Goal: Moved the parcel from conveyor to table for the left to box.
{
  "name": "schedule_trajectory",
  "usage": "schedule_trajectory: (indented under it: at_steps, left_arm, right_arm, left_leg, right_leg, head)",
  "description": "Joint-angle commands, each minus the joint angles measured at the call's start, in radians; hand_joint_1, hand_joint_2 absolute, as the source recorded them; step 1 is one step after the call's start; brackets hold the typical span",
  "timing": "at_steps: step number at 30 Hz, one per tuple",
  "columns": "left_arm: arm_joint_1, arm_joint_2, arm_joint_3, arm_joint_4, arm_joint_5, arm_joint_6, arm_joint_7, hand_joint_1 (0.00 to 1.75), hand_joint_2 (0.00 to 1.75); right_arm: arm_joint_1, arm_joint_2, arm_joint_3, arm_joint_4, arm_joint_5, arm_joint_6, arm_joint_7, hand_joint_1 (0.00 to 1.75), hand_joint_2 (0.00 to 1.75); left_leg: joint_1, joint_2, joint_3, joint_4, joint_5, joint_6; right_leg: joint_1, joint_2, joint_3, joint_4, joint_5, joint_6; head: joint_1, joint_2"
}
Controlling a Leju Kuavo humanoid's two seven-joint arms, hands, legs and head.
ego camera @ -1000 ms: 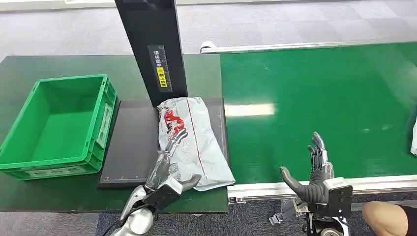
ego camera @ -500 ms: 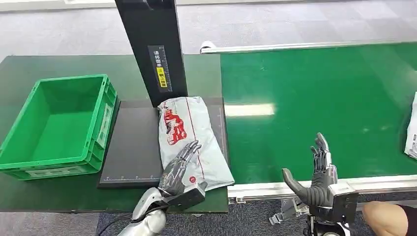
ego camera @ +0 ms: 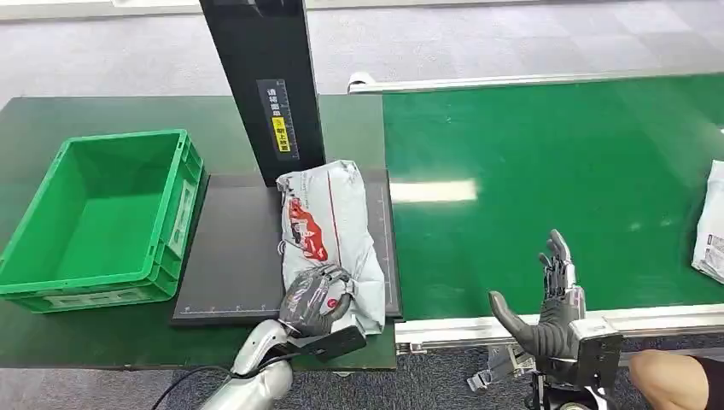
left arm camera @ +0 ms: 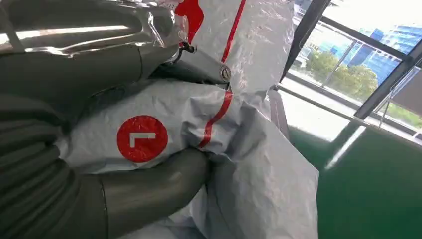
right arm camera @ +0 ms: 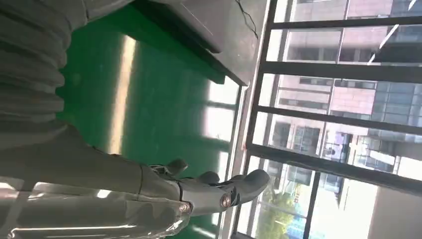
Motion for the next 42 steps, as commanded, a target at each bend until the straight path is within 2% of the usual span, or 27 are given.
schedule_trajectory:
  at_steps: [1,3,23,26,31,35,36,37,38,39,40,42]
  left_arm:
    - [0.03,0.043,-0.02,-0.043,-0.065,0.009,0.04,1.75,1.75]
    - [0.042,0.052,-0.014,-0.092,-0.081,0.012,0.049,1.75,1.75]
    - [0.044,0.052,-0.014,-0.096,-0.083,0.013,0.049,1.75,1.75]
    - [0.084,0.072,0.011,-0.242,-0.095,0.078,0.025,1.75,1.75]
    - [0.153,0.12,0.07,-0.638,-0.101,0.252,-0.027,1.75,1.75]
    - [0.166,0.148,0.107,-0.812,-0.147,0.35,-0.045,1.75,1.75]
    - [0.17,0.138,0.137,-0.849,-0.172,0.35,-0.06,1.75,1.75]
    - [0.153,0.069,0.316,-0.917,-0.226,0.35,-0.151,1.75,1.75]
    - [0.123,0.088,0.351,-0.902,-0.226,0.35,-0.139,1.75,1.75]
    - [0.076,0.095,0.414,-0.86,-0.258,0.35,-0.074,1.75,1.75]
    - [0.01,0.129,0.456,-0.776,-0.232,0.35,-0.062,1.75,1.75]
    - [-0.065,0.135,0.54,-0.675,-0.25,0.35,-0.078,1.75,1.75]
  right_arm:
    - [0.001,0.023,-0.03,-0.012,0.001,-0.004,-0.003,0.0,1.75]
    - [0.01,0.027,-0.036,-0.024,0.004,-0.003,-0.003,0.0,1.75]
    - [0.009,0.028,-0.036,-0.023,0.003,-0.003,-0.003,0.0,1.75]
    - [0.028,0.042,-0.055,-0.038,0.009,-0.002,-0.003,0.0,1.75]
    - [0.055,0.059,-0.078,-0.052,0.012,-0.003,-0.008,0.0,1.75]
    - [0.053,0.057,-0.078,-0.034,0.007,-0.007,-0.018,0.0,1.75]
    - [0.051,0.057,-0.077,-0.03,0.006,-0.008,-0.02,0.0,1.75]
    - [0.048,0.057,-0.082,-0.026,0.002,-0.019,-0.028,0.0,1.75]
    - [0.049,0.056,-0.085,-0.026,0.001,-0.021,-0.029,0.0,1.75]
    - [0.053,0.057,-0.091,-0.03,-0.001,-0.03,-0.033,0.0,1.75]
    - [0.06,0.056,-0.099,-0.039,-0.002,-0.035,-0.034,0.0,1.75]
    - [0.068,0.052,-0.107,-0.05,-0.007,-0.038,-0.036,0.0,1.75]
  left_leg:
    - [0.0,0.001,0.003,-0.002,0.0,0.0]
    - [0.0,0.001,0.002,-0.001,0.0,0.0]
    - [0.0,0.0,0.002,-0.001,0.0,0.0]
    - [0.0,0.001,0.002,-0.001,0.0,0.0]
    - [0.0,0.0,0.0,0.0,-0.001,0.0]
    - [0.0,0.002,-0.002,0.001,-0.001,0.0]
    - [0.001,0.002,0.0,0.0,-0.001,0.0]
    - [0.0,0.002,-0.001,0.0,-0.001,0.0]
    - [0.001,0.003,-0.003,0.002,-0.001,0.0]
    - [0.001,0.002,-0.002,0.001,-0.001,0.0]
    - [0.001,0.002,-0.003,0.001,0.0,0.0]
    - [0.0,0.0,0.0,0.0,0.0,0.0]
  right_leg:
    - [0.0,0.001,0.002,-0.002,0.0,-0.001]
    - [0.0,0.001,0.001,-0.001,0.0,0.0]
    - [0.0,0.0,0.001,-0.001,0.0,0.0]
    - [0.0,0.001,0.001,-0.001,0.0,0.0]
    - [0.0,0.0,-0.001,0.0,-0.001,-0.001]
    - [0.001,0.002,-0.002,0.001,0.0,-0.001]
    - [0.001,0.002,-0.001,0.0,0.0,-0.001]
    - [0.001,0.002,-0.002,0.0,0.0,-0.001]
    - [0.001,0.003,-0.004,0.001,0.0,-0.001]
    - [0.001,0.002,-0.003,0.001,0.0,-0.001]
    - [0.001,0.001,-0.003,0.001,0.0,-0.001]
    - [0.001,0.0,-0.001,0.0,0.0,-0.001]
  head:
    - [0.0,0.0]
    - [0.0,0.0]
    - [0.0,0.0]
    - [0.0,0.0]
    - [0.0,0.0]
    - [0.0,0.0]
    - [0.0,0.0]
    - [0.0,0.0]
    - [0.0,0.0]
    - [0.0,0.0]
    - [0.0,0.0]
    - [0.0,0.0]
